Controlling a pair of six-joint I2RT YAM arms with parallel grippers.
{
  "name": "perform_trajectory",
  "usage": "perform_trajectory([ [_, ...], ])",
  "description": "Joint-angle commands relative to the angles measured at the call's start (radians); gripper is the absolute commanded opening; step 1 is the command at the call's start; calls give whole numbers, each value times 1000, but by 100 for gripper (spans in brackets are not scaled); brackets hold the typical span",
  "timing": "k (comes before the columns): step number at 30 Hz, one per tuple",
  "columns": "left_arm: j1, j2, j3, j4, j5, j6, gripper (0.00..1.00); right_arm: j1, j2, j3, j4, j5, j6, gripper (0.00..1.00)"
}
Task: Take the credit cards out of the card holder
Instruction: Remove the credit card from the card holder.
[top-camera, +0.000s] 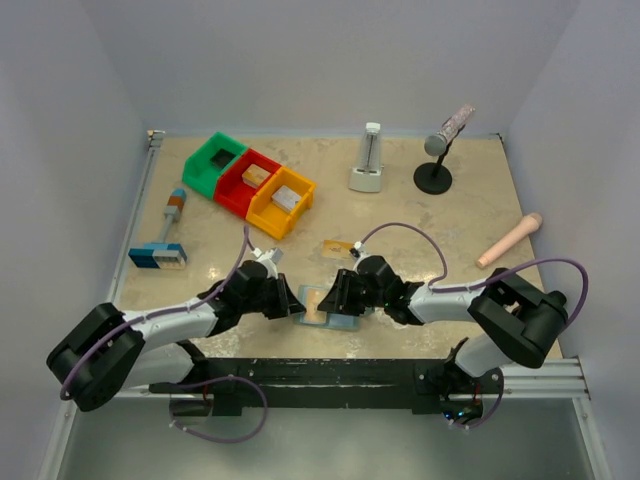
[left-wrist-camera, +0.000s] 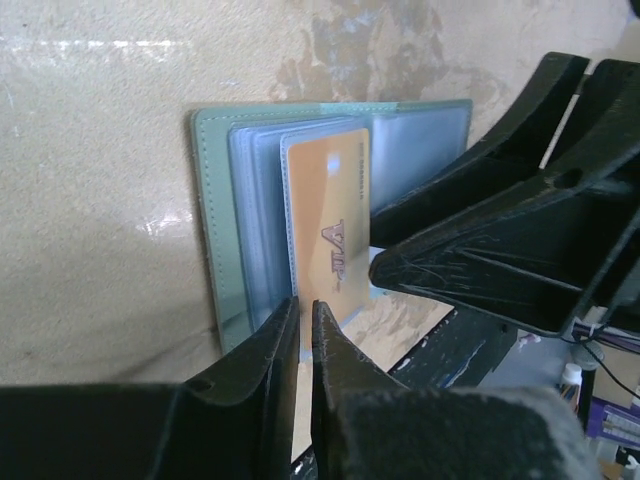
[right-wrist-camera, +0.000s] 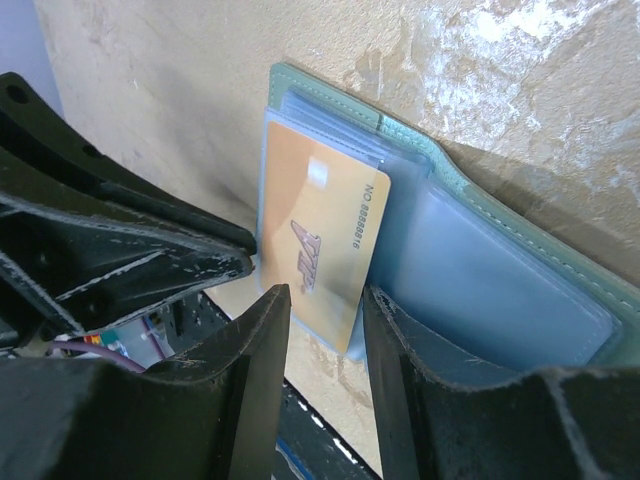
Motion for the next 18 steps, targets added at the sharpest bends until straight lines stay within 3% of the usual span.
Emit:
perform_trajectory([
  [1,3,-72,17,1,8,9,17,8,1,2,26,-16,1,40],
  [5,3,-105,29,-25,13,17,22,8,4,0,26,-16,3,41],
  [12,3,-112,49,-62,-16,31,23,8,4,2,29,-17,3,40],
  [18,4,-31,84,-86,-56,60,16,8,4,3,44,-25,1,41],
])
